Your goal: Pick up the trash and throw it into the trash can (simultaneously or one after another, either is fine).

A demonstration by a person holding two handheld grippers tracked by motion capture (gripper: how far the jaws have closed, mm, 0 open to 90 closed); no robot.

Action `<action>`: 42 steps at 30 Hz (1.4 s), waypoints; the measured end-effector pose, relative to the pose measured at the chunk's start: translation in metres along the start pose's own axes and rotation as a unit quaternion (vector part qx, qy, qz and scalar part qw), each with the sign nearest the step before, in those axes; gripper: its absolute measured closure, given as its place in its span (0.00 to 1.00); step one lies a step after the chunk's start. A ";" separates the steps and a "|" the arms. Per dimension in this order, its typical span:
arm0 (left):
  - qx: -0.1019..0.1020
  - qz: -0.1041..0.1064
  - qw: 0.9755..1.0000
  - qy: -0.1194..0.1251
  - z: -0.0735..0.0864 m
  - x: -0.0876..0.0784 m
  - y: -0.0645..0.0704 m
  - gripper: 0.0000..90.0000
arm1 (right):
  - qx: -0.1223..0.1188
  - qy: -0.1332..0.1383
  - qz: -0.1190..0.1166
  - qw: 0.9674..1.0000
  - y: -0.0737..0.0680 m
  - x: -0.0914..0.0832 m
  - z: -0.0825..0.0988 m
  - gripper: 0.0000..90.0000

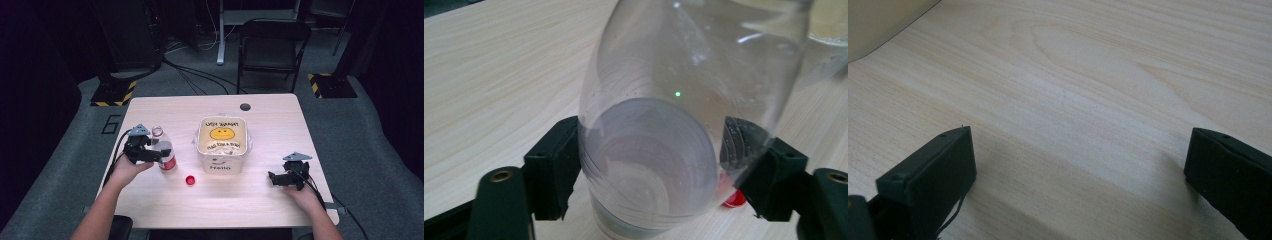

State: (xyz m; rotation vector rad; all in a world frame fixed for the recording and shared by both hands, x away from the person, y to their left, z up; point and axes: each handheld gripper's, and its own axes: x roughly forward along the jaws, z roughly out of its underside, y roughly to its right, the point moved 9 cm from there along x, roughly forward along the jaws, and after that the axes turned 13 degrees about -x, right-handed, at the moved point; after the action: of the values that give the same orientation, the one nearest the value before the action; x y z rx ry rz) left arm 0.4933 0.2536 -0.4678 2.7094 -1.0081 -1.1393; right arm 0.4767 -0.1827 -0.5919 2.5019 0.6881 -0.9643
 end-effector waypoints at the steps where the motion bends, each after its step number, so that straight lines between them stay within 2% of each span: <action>1: 0.002 -0.003 1.000 0.002 -0.001 0.000 -0.001 0.30 | 0.000 0.000 0.000 1.000 0.000 0.000 0.000 0.00; 11: 0.007 -0.006 1.000 0.001 -0.001 -0.005 0.000 0.32 | 0.000 0.000 0.000 1.000 0.000 0.000 0.000 0.00; 15: 0.015 -0.009 1.000 0.001 -0.003 -0.007 0.002 0.32 | 0.000 0.000 0.000 1.000 0.000 0.000 0.000 0.00; 18: 0.025 -0.010 1.000 0.004 -0.010 -0.012 0.007 0.32 | -0.001 0.000 0.000 1.000 0.000 0.000 0.000 0.00; 29: 0.030 0.004 1.000 0.008 -0.027 -0.020 0.021 0.32 | 0.000 0.000 0.000 1.000 0.000 0.000 0.000 0.00; 42: 0.043 0.002 0.999 0.009 -0.049 -0.030 0.035 0.32 | 0.000 0.000 0.000 1.000 0.000 0.000 0.000 0.00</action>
State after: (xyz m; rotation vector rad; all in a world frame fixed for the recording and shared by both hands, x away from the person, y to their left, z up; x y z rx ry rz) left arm 0.4907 0.2334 -0.4036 2.7761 -1.0853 -1.0946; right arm 0.4767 -0.1827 -0.5919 2.5023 0.6885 -0.9641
